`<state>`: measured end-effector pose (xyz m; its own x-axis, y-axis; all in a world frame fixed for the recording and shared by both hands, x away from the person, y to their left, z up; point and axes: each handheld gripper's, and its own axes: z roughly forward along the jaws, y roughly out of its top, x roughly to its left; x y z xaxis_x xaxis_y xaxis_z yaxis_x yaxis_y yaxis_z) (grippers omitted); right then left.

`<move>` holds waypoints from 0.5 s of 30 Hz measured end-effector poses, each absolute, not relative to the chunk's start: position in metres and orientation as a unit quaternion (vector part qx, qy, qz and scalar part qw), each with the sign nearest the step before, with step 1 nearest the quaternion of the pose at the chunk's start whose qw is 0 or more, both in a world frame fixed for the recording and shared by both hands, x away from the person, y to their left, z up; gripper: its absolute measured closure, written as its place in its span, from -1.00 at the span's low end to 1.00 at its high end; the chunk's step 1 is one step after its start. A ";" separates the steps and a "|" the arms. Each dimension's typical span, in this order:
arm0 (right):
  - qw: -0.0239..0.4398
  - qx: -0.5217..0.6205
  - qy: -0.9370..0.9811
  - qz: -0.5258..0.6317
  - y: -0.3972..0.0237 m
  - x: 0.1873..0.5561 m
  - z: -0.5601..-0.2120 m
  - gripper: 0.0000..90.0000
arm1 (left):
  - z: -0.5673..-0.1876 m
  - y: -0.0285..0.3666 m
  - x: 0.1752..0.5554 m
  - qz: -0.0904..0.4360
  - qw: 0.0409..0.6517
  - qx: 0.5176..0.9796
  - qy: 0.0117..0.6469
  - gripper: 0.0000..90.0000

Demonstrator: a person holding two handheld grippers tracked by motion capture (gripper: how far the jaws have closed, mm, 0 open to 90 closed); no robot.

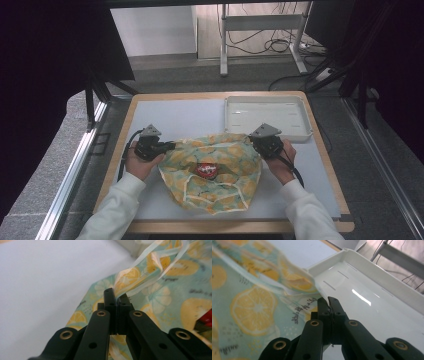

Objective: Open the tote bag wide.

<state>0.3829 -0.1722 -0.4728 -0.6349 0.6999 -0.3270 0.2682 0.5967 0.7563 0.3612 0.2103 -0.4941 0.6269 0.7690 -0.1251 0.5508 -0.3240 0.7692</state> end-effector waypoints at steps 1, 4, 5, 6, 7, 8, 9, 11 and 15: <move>0.317 0.279 0.841 0.339 -0.171 0.379 -0.476 0.96 | -0.496 0.210 0.361 0.130 0.408 0.803 0.413 1.00; 0.314 0.263 0.851 0.330 -0.171 0.368 -0.483 0.96 | -0.501 0.209 0.361 0.126 0.404 0.806 0.415 1.00; 0.308 0.263 0.852 0.331 -0.173 0.366 -0.486 0.96 | -0.502 0.209 0.362 0.125 0.403 0.807 0.413 1.00; 0.299 0.266 0.855 0.330 -0.175 0.364 -0.488 0.96 | -0.503 0.209 0.361 0.122 0.403 0.807 0.414 1.00; 0.299 0.266 0.855 0.330 -0.175 0.364 -0.488 0.96 | -0.503 0.209 0.361 0.122 0.403 0.807 0.414 1.00; 0.283 0.271 0.860 0.327 -0.180 0.362 -0.493 0.96 | -0.504 0.207 0.362 0.119 0.401 0.809 0.412 1.00; 0.274 0.275 0.861 0.328 -0.182 0.362 -0.495 0.96 | -0.505 0.206 0.362 0.117 0.400 0.809 0.413 1.00; 0.260 0.283 0.864 0.326 -0.185 0.363 -0.498 0.95 | -0.508 0.204 0.363 0.116 0.393 0.814 0.412 1.00; 0.235 0.296 0.873 0.307 -0.183 0.369 -0.508 0.95 | -0.515 0.200 0.366 0.110 0.381 0.819 0.414 1.00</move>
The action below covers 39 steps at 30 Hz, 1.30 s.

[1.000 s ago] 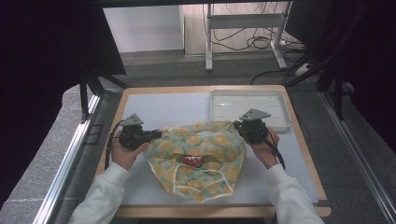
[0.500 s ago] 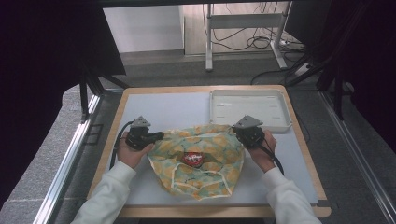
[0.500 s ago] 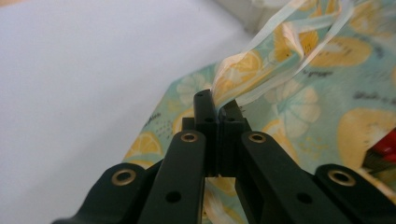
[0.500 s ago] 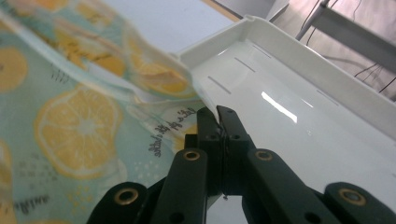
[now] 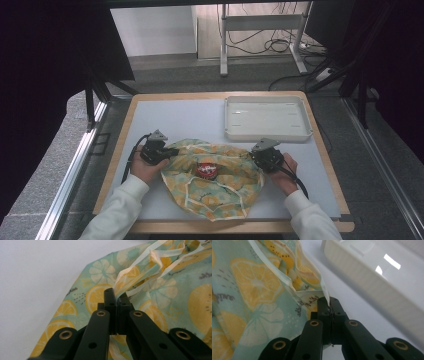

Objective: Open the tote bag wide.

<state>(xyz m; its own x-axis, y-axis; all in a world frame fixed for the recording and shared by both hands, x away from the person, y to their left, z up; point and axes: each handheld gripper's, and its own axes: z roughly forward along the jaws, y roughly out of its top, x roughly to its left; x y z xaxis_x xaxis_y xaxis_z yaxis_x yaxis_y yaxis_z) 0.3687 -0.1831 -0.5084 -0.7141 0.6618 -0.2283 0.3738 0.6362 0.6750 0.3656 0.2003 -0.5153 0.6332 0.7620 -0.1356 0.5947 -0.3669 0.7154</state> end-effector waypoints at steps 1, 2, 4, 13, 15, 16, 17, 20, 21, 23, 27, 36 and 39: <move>0.230 0.297 0.877 0.300 -0.183 0.371 -0.512 0.95 | -0.515 0.200 0.366 0.110 0.381 0.819 0.414 1.00; 0.222 0.302 0.879 0.296 -0.182 0.373 -0.515 0.95 | -0.518 0.199 0.367 0.107 0.375 0.823 0.414 1.00; 0.215 0.307 0.879 0.294 -0.181 0.375 -0.519 0.95 | -0.521 0.199 0.367 0.106 0.373 0.824 0.413 1.00; 0.206 0.318 0.876 0.299 -0.183 0.377 -0.521 0.92 | -0.526 0.198 0.367 0.097 0.372 0.823 0.419 0.94; 0.209 0.321 0.873 0.300 -0.184 0.377 -0.520 0.73 | -0.526 0.199 0.367 0.100 0.375 0.821 0.418 0.83; 0.209 0.321 0.873 0.300 -0.184 0.377 -0.520 0.73 | -0.524 0.201 0.367 0.104 0.378 0.820 0.416 0.83; 0.214 0.326 0.871 0.301 -0.185 0.376 -0.519 0.64 | -0.522 0.203 0.366 0.106 0.388 0.816 0.416 0.70; 0.216 0.343 0.855 0.324 -0.191 0.374 -0.511 0.25 | -0.514 0.211 0.363 0.109 0.399 0.807 0.422 0.07; 0.216 0.343 0.855 0.324 -0.191 0.374 -0.511 0.25 | -0.514 0.211 0.363 0.109 0.399 0.807 0.422 -0.06; 0.217 0.354 0.841 0.347 -0.198 0.370 -0.502 0.10 | -0.507 0.220 0.359 0.116 0.407 0.801 0.424 -0.26; 0.211 0.360 0.827 0.378 -0.207 0.365 -0.489 0.04 | -0.495 0.231 0.352 0.116 0.435 0.785 0.426 -0.48; 0.211 0.351 0.815 0.409 -0.214 0.351 -0.469 0.07 | -0.473 0.239 0.330 0.136 0.454 0.774 0.420 -0.37; 0.206 0.348 0.816 0.413 -0.214 0.346 -0.466 0.11 | -0.469 0.239 0.322 0.138 0.458 0.776 0.411 -0.31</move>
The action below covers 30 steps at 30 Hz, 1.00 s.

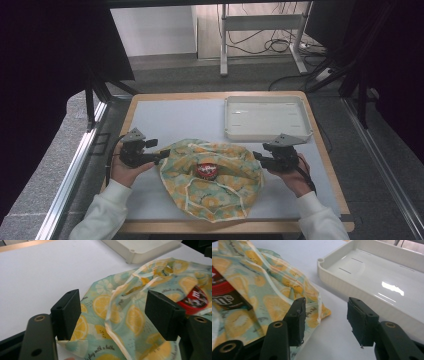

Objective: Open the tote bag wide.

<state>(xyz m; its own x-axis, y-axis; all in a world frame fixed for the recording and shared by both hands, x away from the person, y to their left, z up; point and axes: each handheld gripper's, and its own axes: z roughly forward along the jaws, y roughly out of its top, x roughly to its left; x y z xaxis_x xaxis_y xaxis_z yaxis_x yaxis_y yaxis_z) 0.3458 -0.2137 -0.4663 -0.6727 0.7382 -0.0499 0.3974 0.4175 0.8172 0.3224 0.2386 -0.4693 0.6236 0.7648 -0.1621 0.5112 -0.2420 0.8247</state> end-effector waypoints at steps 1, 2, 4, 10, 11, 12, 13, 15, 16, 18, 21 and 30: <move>0.204 0.347 0.817 0.414 -0.213 0.344 -0.466 0.13 | -0.468 0.238 0.320 0.139 0.459 0.778 0.406 -0.26; 0.202 0.344 0.818 0.415 -0.213 0.343 -0.465 0.17 | -0.467 0.237 0.317 0.138 0.460 0.780 0.400 -0.20; 0.197 0.343 0.819 0.416 -0.213 0.341 -0.464 0.20 | -0.465 0.235 0.314 0.137 0.463 0.783 0.393 0.06; 0.177 0.326 0.829 0.419 -0.209 0.334 -0.461 0.63 | -0.458 0.223 0.302 0.107 0.470 0.801 0.354 0.75; 0.173 0.324 0.830 0.420 -0.208 0.333 -0.460 0.68 | -0.458 0.221 0.302 0.103 0.469 0.804 0.351 0.82; 0.171 0.321 0.832 0.419 -0.207 0.333 -0.460 0.72 | -0.457 0.220 0.301 0.102 0.466 0.807 0.349 0.88; 0.169 0.319 0.832 0.420 -0.205 0.332 -0.460 0.77 | -0.457 0.218 0.300 0.100 0.464 0.809 0.346 0.94; 0.164 0.316 0.835 0.420 -0.203 0.331 -0.460 0.83 | -0.456 0.216 0.299 0.095 0.462 0.813 0.342 1.00; 0.161 0.315 0.836 0.420 -0.201 0.330 -0.459 0.86 | -0.456 0.216 0.299 0.095 0.462 0.813 0.342 1.00; 0.159 0.311 0.838 0.420 -0.199 0.329 -0.459 0.90 | -0.456 0.213 0.298 0.093 0.460 0.816 0.338 1.00; 0.156 0.307 0.840 0.421 -0.196 0.327 -0.458 0.93 | -0.456 0.210 0.297 0.090 0.456 0.820 0.333 1.00; 0.146 0.284 0.848 0.422 -0.183 0.319 -0.456 0.97 | -0.459 0.204 0.296 0.086 0.449 0.827 0.327 1.00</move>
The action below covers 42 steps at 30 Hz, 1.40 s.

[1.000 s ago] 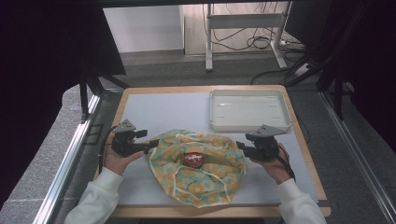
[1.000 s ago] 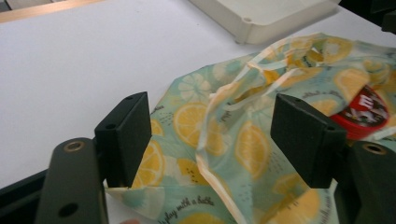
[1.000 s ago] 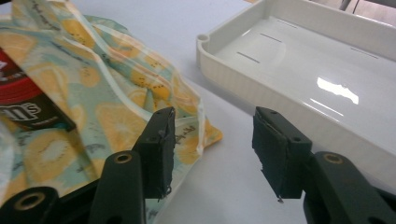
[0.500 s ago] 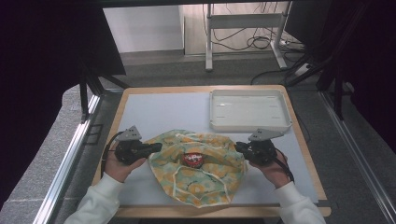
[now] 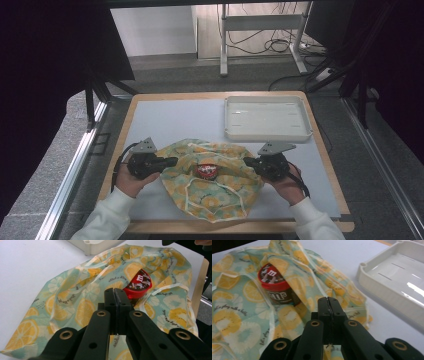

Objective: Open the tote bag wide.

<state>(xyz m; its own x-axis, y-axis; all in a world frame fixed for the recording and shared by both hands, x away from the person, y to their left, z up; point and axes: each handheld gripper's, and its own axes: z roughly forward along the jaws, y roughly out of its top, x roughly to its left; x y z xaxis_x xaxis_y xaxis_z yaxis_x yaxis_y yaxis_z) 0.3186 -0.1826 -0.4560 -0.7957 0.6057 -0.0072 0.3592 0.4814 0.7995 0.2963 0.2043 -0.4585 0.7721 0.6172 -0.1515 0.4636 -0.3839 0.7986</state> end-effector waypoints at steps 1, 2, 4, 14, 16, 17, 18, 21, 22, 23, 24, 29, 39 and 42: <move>0.143 0.279 0.851 0.422 -0.179 0.317 -0.456 0.97 | -0.459 0.202 0.296 0.085 0.447 0.830 0.324 1.00; 0.143 0.279 0.851 0.422 -0.179 0.317 -0.456 0.97 | -0.459 0.202 0.296 0.085 0.447 0.830 0.324 1.00; 0.139 0.272 0.855 0.420 -0.174 0.315 -0.457 0.97 | -0.460 0.200 0.296 0.085 0.445 0.831 0.322 1.00; 0.128 0.254 0.863 0.418 -0.158 0.313 -0.458 0.97 | -0.464 0.193 0.296 0.078 0.440 0.836 0.318 1.00; 0.122 0.240 0.869 0.414 -0.150 0.313 -0.459 0.97 | -0.465 0.193 0.296 0.077 0.439 0.837 0.317 1.00; 0.120 0.237 0.872 0.412 -0.146 0.313 -0.459 0.97 | -0.465 0.193 0.296 0.076 0.438 0.837 0.317 1.00; 0.117 0.233 0.874 0.410 -0.143 0.313 -0.459 0.97 | -0.465 0.193 0.296 0.076 0.438 0.837 0.317 1.00; 0.110 0.222 0.882 0.401 -0.131 0.315 -0.462 0.97 | -0.466 0.192 0.297 0.075 0.437 0.838 0.319 1.00; 0.110 0.222 0.882 0.401 -0.131 0.315 -0.462 0.97 | -0.466 0.192 0.297 0.075 0.437 0.838 0.319 1.00; 0.106 0.217 0.888 0.392 -0.124 0.316 -0.464 0.97 | -0.467 0.192 0.297 0.075 0.437 0.838 0.319 1.00; 0.106 0.217 0.888 0.392 -0.124 0.316 -0.464 0.97 | -0.467 0.192 0.297 0.075 0.437 0.838 0.319 1.00; 0.102 0.210 0.899 0.370 -0.112 0.319 -0.468 0.97 | -0.467 0.191 0.297 0.074 0.437 0.838 0.320 1.00; 0.089 0.238 0.904 0.345 -0.104 0.351 -0.481 0.97 | -0.470 0.188 0.298 0.071 0.432 0.841 0.318 1.00; 0.083 0.242 0.904 0.343 -0.102 0.361 -0.484 0.97 | -0.471 0.188 0.298 0.070 0.432 0.841 0.319 1.00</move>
<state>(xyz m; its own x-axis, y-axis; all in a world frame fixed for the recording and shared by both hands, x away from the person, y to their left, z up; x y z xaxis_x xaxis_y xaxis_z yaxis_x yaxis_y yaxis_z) 0.3611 -0.1021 -0.4843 -0.8688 0.4949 0.0157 0.3804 0.6470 0.6608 0.2979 0.1882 -0.4705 0.7871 0.5962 -0.1580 0.4756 -0.4236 0.7709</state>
